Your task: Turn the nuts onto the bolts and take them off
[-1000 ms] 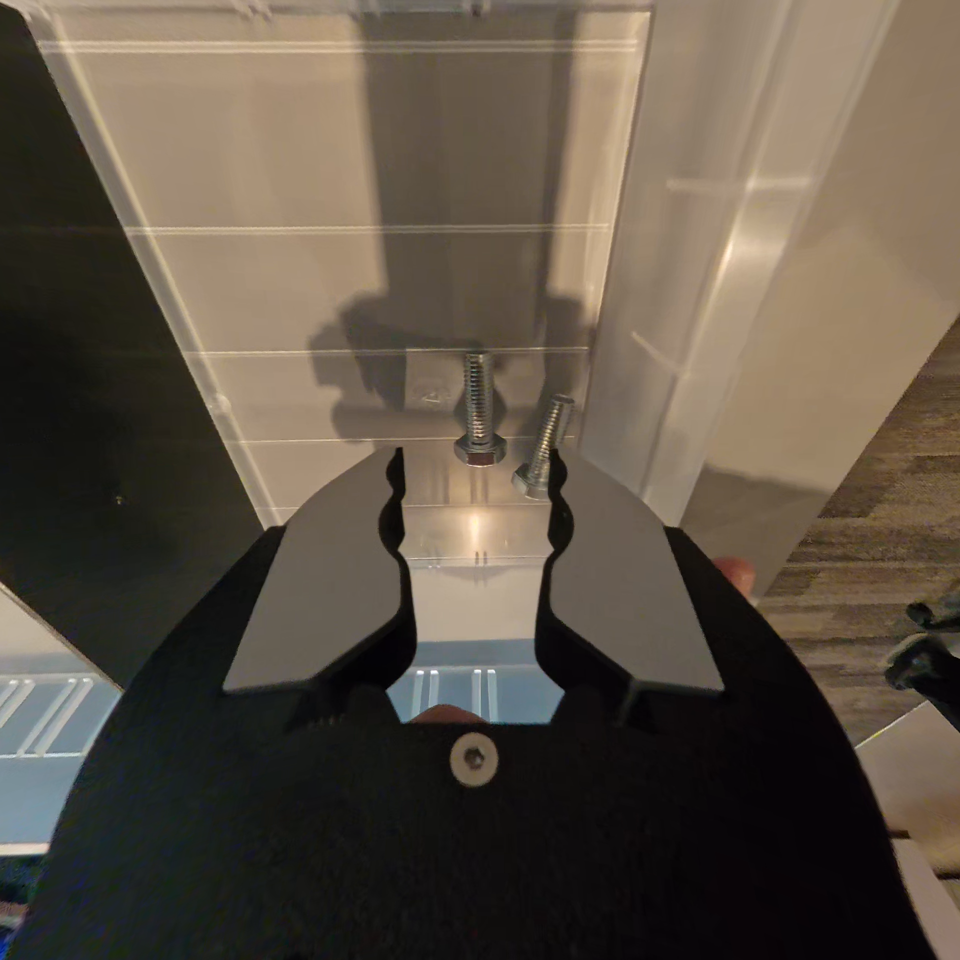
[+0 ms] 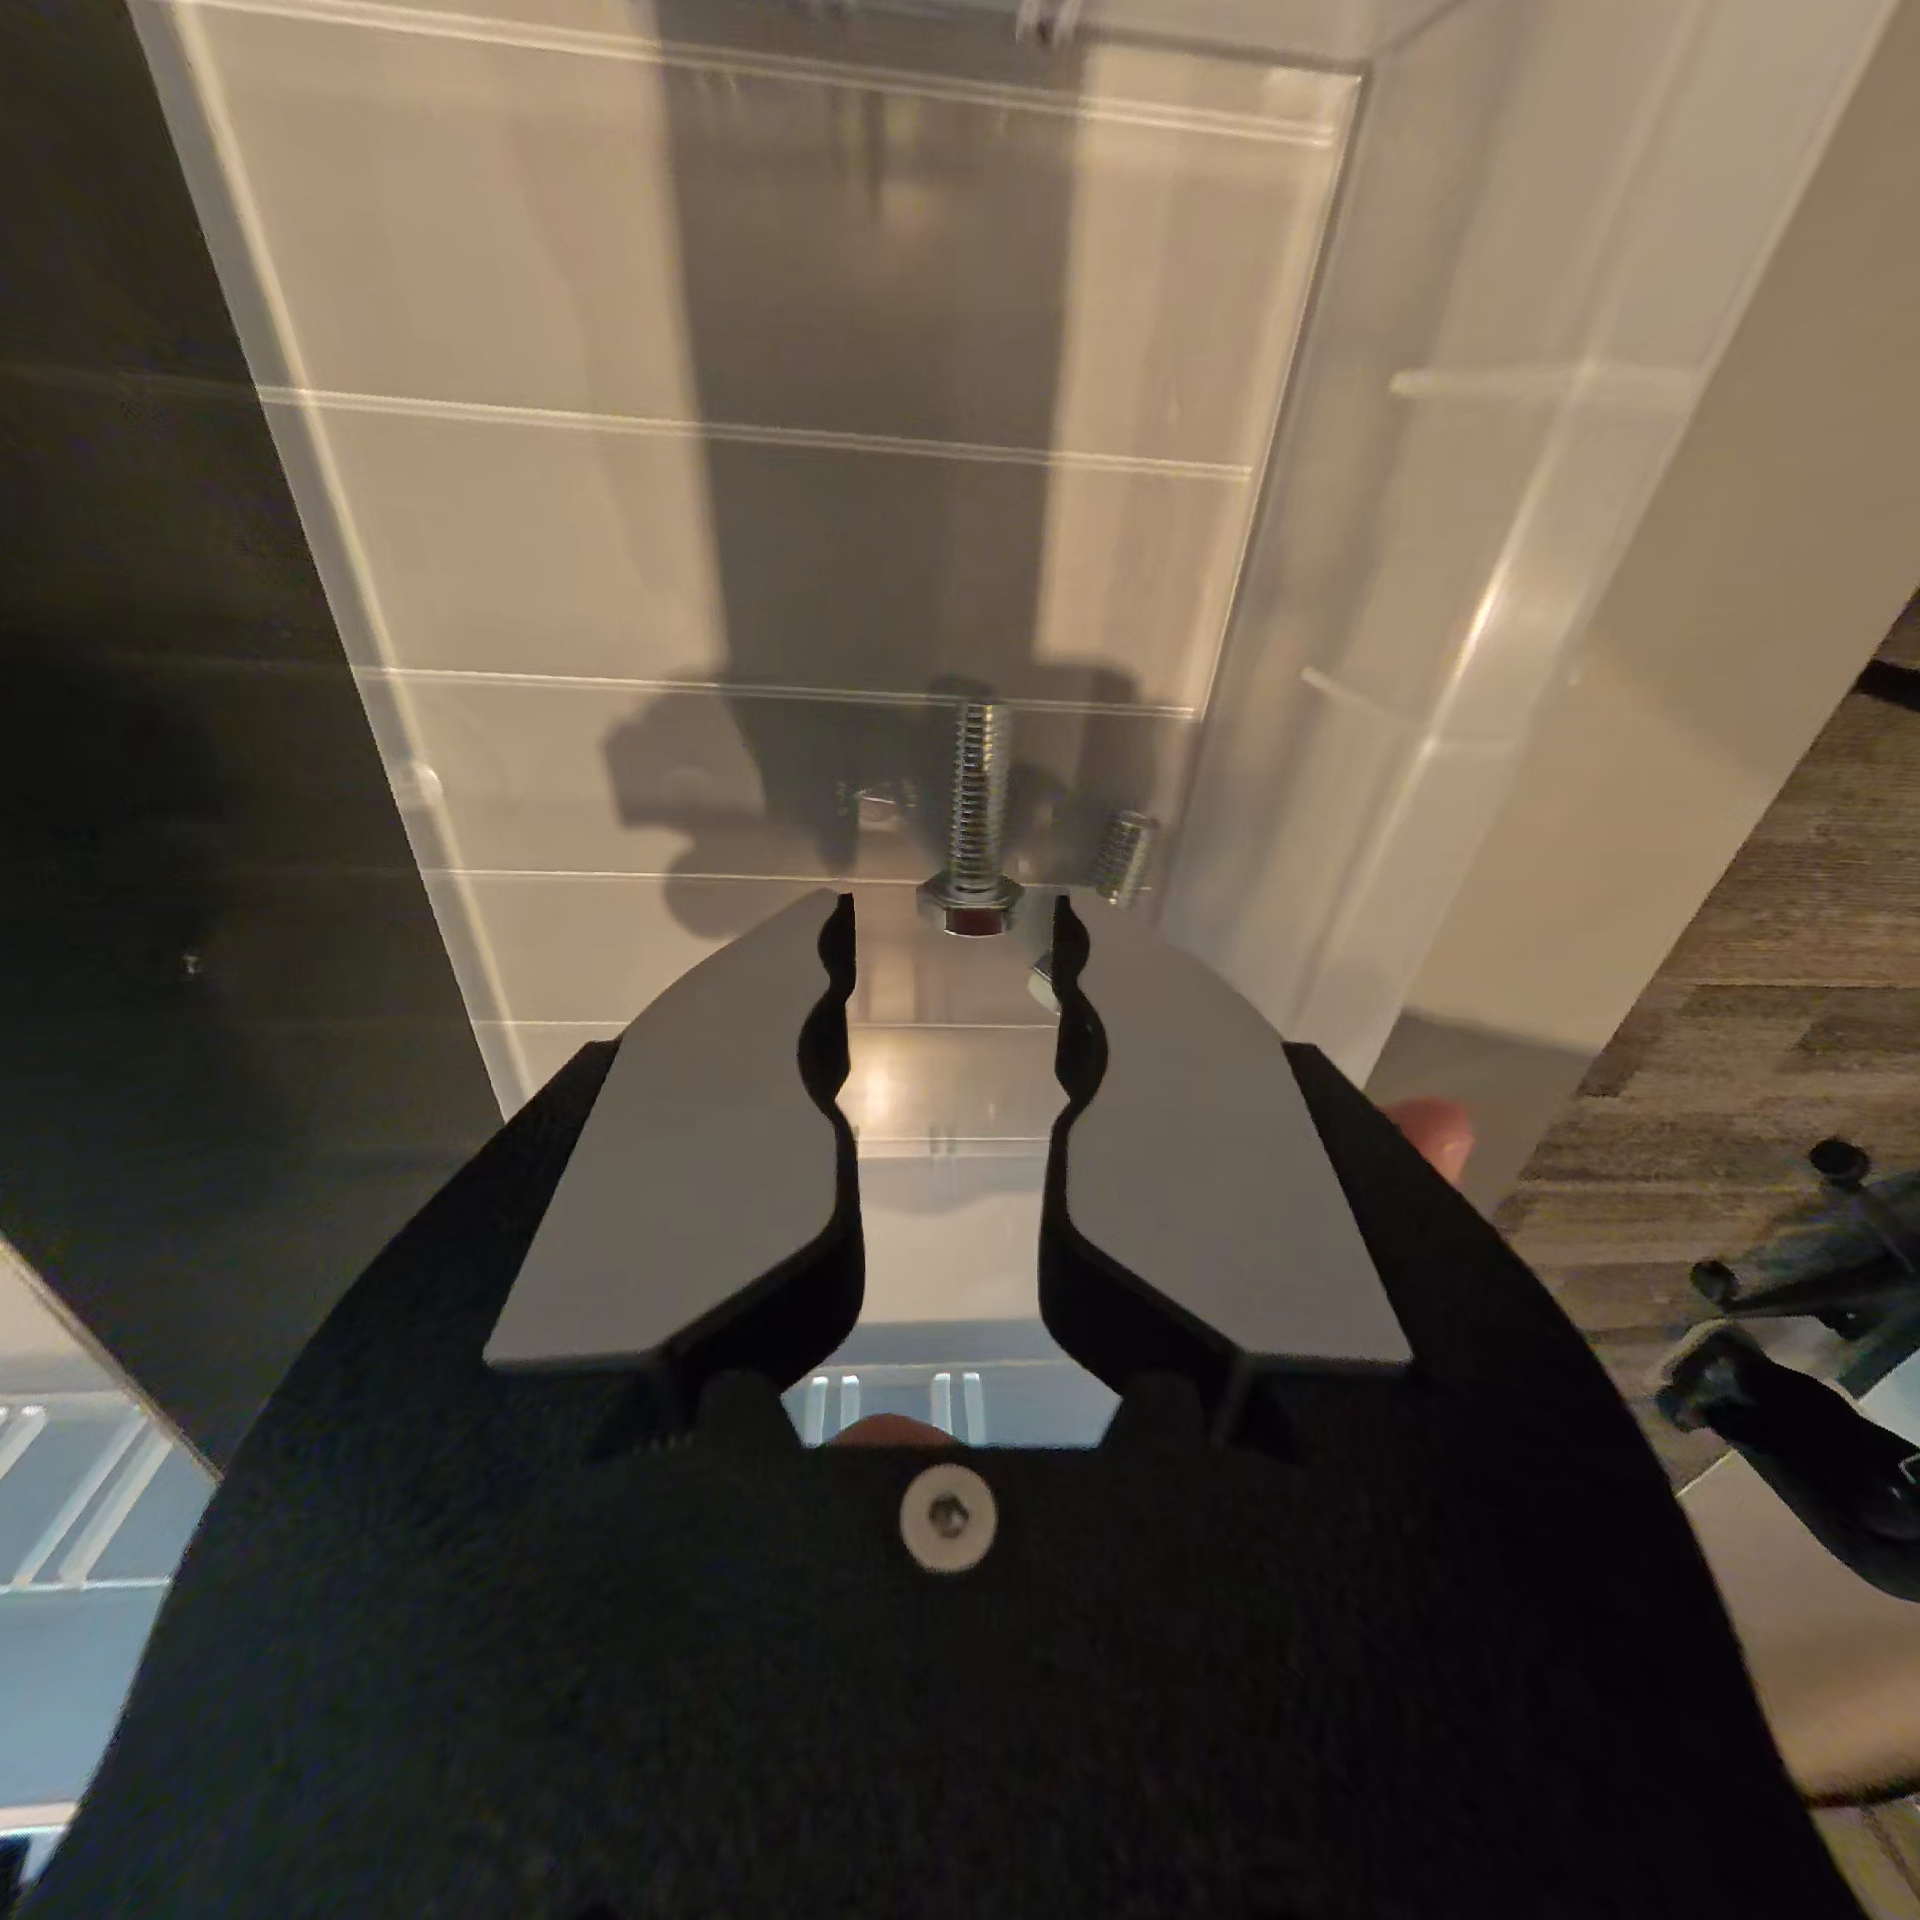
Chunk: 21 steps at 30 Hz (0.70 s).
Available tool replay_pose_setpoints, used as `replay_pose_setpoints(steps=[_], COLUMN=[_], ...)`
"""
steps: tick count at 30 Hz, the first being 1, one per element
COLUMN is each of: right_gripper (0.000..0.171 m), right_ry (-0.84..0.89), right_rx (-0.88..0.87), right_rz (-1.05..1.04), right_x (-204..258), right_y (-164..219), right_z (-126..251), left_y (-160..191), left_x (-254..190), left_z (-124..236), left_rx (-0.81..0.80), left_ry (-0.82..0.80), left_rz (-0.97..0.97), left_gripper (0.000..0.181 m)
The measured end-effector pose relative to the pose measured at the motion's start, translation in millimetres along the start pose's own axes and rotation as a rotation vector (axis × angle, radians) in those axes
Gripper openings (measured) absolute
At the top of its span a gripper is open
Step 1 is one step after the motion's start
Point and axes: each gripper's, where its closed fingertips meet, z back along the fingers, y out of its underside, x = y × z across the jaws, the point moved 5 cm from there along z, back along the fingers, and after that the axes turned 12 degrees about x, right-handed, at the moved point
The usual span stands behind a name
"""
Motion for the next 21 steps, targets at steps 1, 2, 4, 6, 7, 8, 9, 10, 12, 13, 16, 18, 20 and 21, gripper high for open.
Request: replay_pose_setpoints(steps=[1, 2, 4, 6, 7, 8, 9, 10, 12, 13, 16, 18, 20, 21], right_gripper=[0.006, 0.006, 0.006, 0.006, 0.006, 0.006, 0.006, 0.006, 0.006, 0.006, 0.006, 0.006, 0.006, 0.006], right_ry=[-0.001, -0.002, -0.006, -0.008, -0.01, -0.011, -0.012, -0.013, -0.013, -0.014, -0.019, -0.022, -0.027, -0.028], right_rx=[0.0, 0.001, 0.003, 0.005, 0.005, 0.005, 0.004, 0.005, 0.005, 0.004, 0.002, 0.002, 0.003, 0.003], right_rz=[0.0, 0.001, 0.001, 0.0, 0.0, 0.0, 0.0, 0.001, 0.003, 0.003, 0.0, -0.001, 0.0, 0.0], right_x=[0.1, 0.2, 0.4, 1.2, 1.6, 1.9, 2.2, 2.1, 2.4, 2.5, 2.6, 2.7, 2.7, 3.0], right_y=[0.0, -0.1, 0.2, 0.4, 0.5, 0.4, 0.5, 0.5, 0.5, 0.5, 1.1, 0.9, 0.9, 0.8], right_z=[-0.5, -1.3, -2.8, -4.3, -4.7, -5.1, -5.2, -5.4, -5.1, -5.0, -6.0, -7.6, -8.9, -9.5], left_y=[-0.2, -0.6, -1.7, -3.0, -3.0, -2.6, -2.2, -1.5, 0.0, 0.1, -0.9, -1.0, -0.7, -0.7], left_x=[-0.3, -0.5, -0.7, -0.5, -0.1, -0.2, -0.4, -0.3, -0.7, -1.4, -2.5, -2.4, -2.5, -2.7], left_z=[-1.1, -2.6, -4.7, -4.3, -4.2, -4.3, -4.5, -4.7, -4.9, -4.9, -4.8, -5.1, -5.3, -5.2], left_rx=[0.005, 0.01, 0.013, 0.008, 0.01, 0.011, 0.013, 0.014, 0.016, 0.012, 0.002, 0.0, -0.003, -0.005], left_ry=[-0.004, -0.004, -0.009, -0.013, -0.016, -0.018, -0.018, -0.019, -0.019, -0.017, -0.018, -0.023, -0.028, -0.03], left_rz=[-0.004, -0.006, -0.005, -0.007, -0.009, -0.011, -0.011, -0.011, -0.012, -0.015, -0.019, -0.021, -0.023, -0.023], left_gripper=[0.035, 0.034, 0.033, 0.032, 0.032, 0.031, 0.031, 0.029, 0.026, 0.023, 0.02, 0.02, 0.02, 0.019])
